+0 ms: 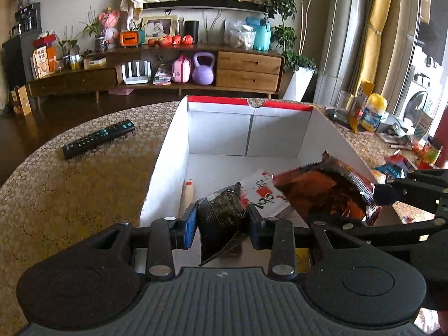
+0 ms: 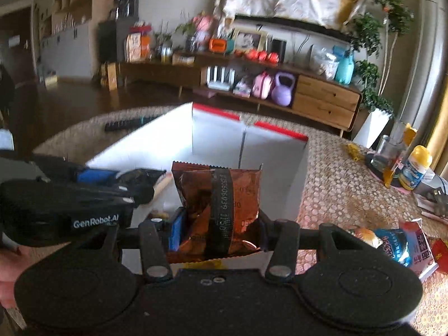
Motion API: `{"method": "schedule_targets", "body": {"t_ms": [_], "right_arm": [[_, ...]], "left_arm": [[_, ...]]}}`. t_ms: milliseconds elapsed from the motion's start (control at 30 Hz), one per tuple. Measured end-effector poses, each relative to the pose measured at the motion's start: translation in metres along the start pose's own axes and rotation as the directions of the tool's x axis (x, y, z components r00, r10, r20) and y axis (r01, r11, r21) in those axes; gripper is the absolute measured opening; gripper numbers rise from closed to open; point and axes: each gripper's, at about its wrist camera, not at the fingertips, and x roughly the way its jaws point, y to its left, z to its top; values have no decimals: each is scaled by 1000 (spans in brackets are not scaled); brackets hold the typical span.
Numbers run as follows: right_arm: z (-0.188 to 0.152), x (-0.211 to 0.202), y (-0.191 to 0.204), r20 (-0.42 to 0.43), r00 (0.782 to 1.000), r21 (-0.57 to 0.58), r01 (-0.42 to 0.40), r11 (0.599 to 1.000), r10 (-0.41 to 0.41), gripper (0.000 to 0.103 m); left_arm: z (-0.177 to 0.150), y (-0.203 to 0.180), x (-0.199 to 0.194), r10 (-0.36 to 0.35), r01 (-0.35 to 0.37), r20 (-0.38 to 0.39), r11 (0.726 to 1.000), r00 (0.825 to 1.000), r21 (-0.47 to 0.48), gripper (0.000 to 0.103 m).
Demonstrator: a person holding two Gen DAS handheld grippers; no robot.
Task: Organize snacks
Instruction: 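Open the right tool to drop the red bag while the left tool drops the black packet, then move both open tools from the box back over the remaining snacks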
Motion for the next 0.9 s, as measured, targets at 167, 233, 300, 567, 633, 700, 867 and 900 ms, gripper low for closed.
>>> {"method": "schedule_targets", "body": {"t_ms": [167, 233, 300, 567, 633, 700, 867, 900], "right_arm": [[-8, 12, 5, -73, 997, -30, 15, 999, -17, 49], [-10, 13, 5, -79, 997, -32, 15, 999, -18, 49], [-10, 13, 6, -79, 997, -34, 17, 999, -20, 49], [-7, 5, 7, -43, 998, -52, 33, 998, -35, 61], [-6, 0, 6, -30, 999, -50, 39, 998, -40, 62], [-6, -6, 3, -15, 999, -48, 48, 998, -48, 63], [-8, -24, -7, 27, 998, -16, 58, 998, -57, 65], [-10, -27, -9, 33, 998, -9, 59, 998, -58, 65]], "left_arm": [[1, -2, 3, 6, -6, -5, 1000, 1000, 18, 38], [1, -3, 4, 5, -5, -8, 1000, 1000, 24, 38], [2, -3, 4, 5, -5, -9, 1000, 1000, 22, 40], [4, -4, 2, -5, 5, -6, 1000, 1000, 16, 40], [6, -5, 1, -4, 4, -7, 1000, 1000, 16, 40], [5, -4, 0, -2, 2, 0, 1000, 1000, 10, 51], [9, -11, -7, -4, 4, 16, 1000, 1000, 11, 63], [10, -13, -9, -6, 6, 17, 1000, 1000, 11, 68]]}}
